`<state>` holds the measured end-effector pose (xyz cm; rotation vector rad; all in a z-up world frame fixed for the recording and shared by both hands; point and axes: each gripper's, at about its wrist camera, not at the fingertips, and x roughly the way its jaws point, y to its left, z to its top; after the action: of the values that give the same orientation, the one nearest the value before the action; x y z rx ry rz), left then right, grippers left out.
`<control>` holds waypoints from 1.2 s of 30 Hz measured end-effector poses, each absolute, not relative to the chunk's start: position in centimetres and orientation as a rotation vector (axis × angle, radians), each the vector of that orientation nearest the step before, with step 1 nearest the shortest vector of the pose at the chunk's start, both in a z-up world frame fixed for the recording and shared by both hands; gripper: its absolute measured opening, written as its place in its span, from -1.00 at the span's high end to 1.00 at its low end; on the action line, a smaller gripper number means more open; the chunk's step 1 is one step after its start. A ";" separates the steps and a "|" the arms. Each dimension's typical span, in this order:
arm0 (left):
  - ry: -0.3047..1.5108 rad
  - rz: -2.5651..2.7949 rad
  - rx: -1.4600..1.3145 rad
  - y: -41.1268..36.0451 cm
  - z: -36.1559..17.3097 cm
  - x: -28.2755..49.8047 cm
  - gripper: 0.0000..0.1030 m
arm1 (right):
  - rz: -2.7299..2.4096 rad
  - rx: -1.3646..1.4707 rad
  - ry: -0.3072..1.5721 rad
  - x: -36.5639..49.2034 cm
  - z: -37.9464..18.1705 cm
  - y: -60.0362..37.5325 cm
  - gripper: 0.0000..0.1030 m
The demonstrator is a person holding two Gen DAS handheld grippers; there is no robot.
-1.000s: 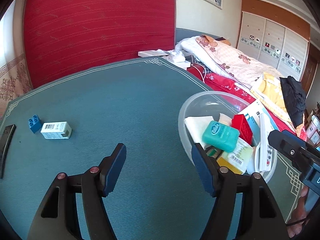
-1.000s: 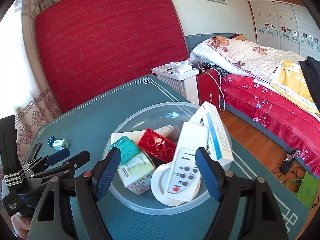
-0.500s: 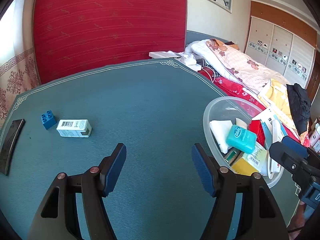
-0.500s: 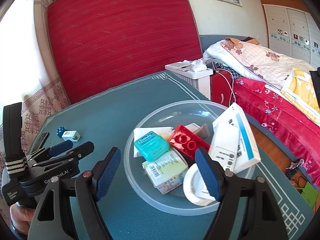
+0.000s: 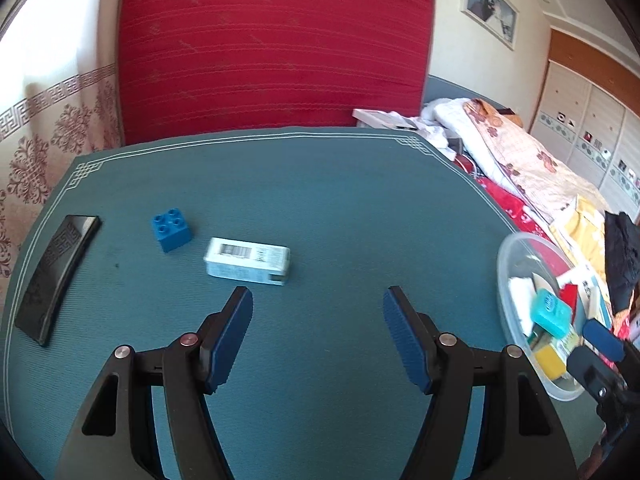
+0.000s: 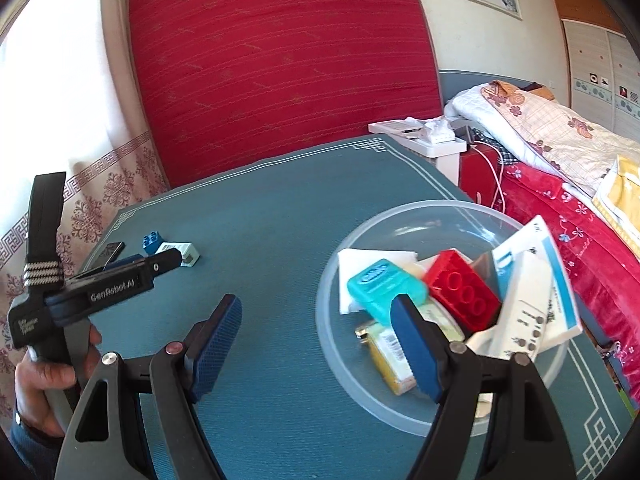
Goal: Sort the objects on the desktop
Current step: 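Move both open tools toward the blue brick and white box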
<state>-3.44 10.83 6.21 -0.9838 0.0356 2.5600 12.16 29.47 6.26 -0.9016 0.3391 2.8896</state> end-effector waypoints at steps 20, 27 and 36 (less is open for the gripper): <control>-0.318 2.755 -1.152 2.2 4.8 -11.7 -0.38 | 3.037 -1.037 0.227 7.6 4.8 23.0 -0.61; -0.302 2.809 -1.171 3.1 4.2 -13.8 -0.38 | 3.067 -1.098 0.196 5.2 3.8 20.5 -0.62; -0.342 2.773 -1.224 1.9 1.9 -15.8 -0.38 | 3.075 -1.114 0.202 2.9 3.5 19.7 -0.62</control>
<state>-15.84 1.89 1.87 -1.2236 -0.3425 2.7730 2.87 19.74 3.50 -1.1138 0.2020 3.0748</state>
